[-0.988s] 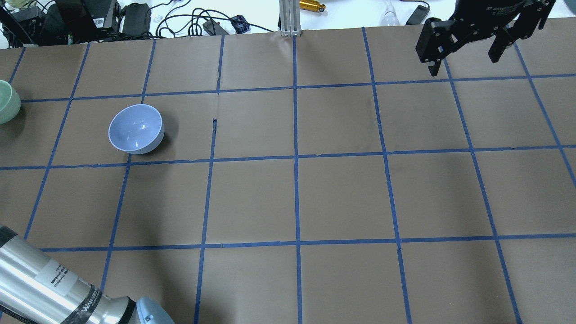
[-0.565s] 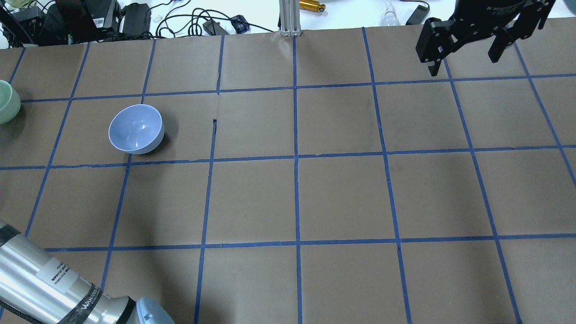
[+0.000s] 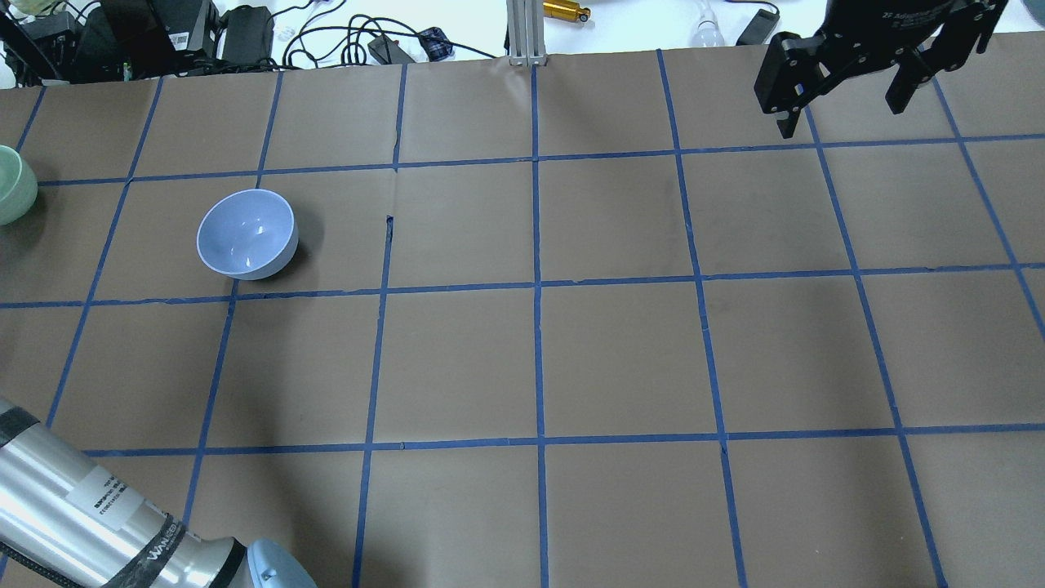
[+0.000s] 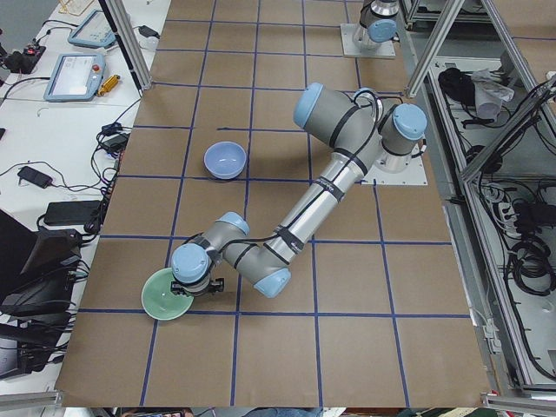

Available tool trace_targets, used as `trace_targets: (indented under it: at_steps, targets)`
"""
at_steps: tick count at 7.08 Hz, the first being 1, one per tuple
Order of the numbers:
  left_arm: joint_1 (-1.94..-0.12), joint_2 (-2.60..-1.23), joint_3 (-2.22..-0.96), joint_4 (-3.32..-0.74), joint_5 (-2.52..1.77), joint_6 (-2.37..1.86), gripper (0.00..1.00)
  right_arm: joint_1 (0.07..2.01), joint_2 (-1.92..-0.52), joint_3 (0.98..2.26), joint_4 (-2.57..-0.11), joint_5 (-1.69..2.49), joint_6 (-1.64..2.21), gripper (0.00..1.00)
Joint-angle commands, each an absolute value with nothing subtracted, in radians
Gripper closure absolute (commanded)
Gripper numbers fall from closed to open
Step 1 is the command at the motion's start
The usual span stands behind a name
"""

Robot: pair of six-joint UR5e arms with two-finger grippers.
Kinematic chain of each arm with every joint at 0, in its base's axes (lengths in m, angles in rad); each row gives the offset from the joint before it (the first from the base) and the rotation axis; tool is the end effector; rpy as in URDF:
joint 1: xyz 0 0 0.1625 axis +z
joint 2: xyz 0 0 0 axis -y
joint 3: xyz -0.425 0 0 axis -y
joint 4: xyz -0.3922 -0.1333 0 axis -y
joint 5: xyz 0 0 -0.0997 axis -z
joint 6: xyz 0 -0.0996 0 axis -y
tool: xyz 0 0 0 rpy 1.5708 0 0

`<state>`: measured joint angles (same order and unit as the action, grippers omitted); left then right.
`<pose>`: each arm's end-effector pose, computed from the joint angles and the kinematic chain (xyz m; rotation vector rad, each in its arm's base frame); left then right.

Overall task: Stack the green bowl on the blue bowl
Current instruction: 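Grasp the pale green bowl by its rim with the left gripper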

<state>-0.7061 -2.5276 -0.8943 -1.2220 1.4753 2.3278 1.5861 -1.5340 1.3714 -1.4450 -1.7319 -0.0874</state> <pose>0.5393 -0.6476 0.2068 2.0528 2.2792 -0.1439 0.1251 -0.5041 0.5561 0.1485 -2.9752 0.0461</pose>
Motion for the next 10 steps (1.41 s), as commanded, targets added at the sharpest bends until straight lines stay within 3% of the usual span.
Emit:
trace_targets:
  at_steps: [1,3,10]
  targets:
    - [-0.709,-2.531,-0.890,-1.215,1.474,2.329,0.83,1.586,-1.534,1.371,-1.445,-1.732,-0.087,0.00]
    - [-0.710,-2.530,-0.890,-1.212,1.474,2.330,1.00,1.586,-1.534,1.371,-1.445,-1.732,-0.087,0.00]
    - [-0.713,-2.528,-0.890,-1.209,1.474,2.344,1.00,1.586,-1.534,1.371,-1.445,-1.732,-0.087,0.00]
